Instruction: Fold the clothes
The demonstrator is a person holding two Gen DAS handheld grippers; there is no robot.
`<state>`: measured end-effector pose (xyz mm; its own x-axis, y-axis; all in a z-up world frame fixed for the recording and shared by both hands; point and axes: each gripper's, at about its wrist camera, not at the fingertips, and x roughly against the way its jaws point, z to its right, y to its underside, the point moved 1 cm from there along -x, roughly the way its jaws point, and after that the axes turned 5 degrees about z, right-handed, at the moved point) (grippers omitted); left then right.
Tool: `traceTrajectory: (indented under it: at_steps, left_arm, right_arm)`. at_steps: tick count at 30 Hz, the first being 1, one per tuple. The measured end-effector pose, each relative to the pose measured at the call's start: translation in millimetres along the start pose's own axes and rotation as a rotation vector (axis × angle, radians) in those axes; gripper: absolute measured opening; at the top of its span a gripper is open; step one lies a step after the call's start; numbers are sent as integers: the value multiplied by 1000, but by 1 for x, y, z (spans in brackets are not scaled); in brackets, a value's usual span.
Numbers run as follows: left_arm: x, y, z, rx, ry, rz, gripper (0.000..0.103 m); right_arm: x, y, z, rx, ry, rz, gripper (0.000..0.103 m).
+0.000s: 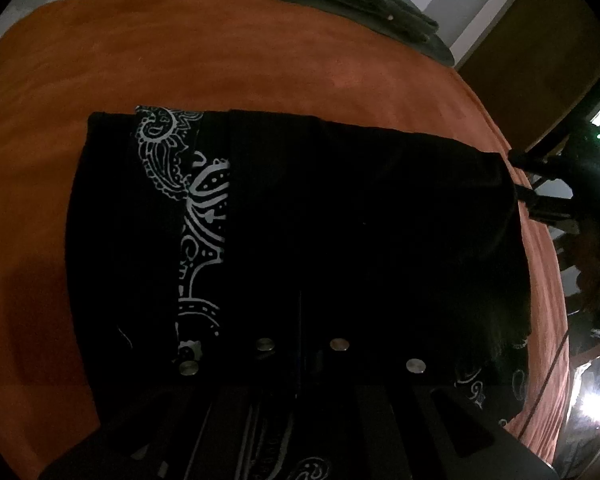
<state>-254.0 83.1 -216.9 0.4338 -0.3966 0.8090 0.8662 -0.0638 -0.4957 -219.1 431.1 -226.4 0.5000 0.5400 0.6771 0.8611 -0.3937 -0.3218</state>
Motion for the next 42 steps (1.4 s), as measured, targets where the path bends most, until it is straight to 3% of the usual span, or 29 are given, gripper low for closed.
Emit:
traceTrajectory:
  at_steps: [1,3,5,6,10,16,19,22,26,28,29,31,35,37,39,40,42]
  left_arm:
    - [0,0,0,-4,-1,0,2]
    - [-1,-1,0,-4,4,-2,2]
    - [-2,-1,0,-1,10,-2,2]
    - [-2,-2,-1,1,11,-2,2]
    - [-6,-1,-1,3,22,5,2]
    - [-8,1,-4,14,31,4,2]
    - [-6,1,-2,5,27,6,2]
    - [-7,0,-1,4,18,7,2]
    - [-5,1,0,3,10,12,2]
    - [-4,0,0,16,16,13,2]
    - [-4,1,0,22,20,14,2]
    - [-4,2,0,25,30,19,2]
    - [10,5,-4,33,25,56,3]
    - [27,0,-9,66,44,130,7]
    - [27,-12,-7,60,46,136,19]
    - [27,-18,-6,57,48,139,30]
    - [27,-30,-5,51,50,146,36]
  right_arm:
    - [-6,2,-2,10,-8,-19,53]
    - [-17,6,-2,14,-27,-45,36]
    - [-23,9,0,12,-24,-55,6]
    - [-27,11,-5,35,-17,-56,4]
    - [-18,18,-34,290,168,29,3]
    - [-4,-11,50,-64,194,131,3]
    - [14,-9,71,-127,155,157,3]
    - [30,-3,47,-81,59,194,3]
    - [30,13,-11,96,-57,176,3]
    - [10,27,-39,202,-58,99,3]
    - [3,28,-42,226,-37,81,3]
    - [-14,33,-36,278,119,80,3]
    - [-30,24,8,239,359,144,1]
    - [-30,23,22,217,353,122,1]
    - [-9,21,14,231,357,175,1]
    - [3,23,2,266,358,218,1]
    - [24,25,-33,368,371,305,1]
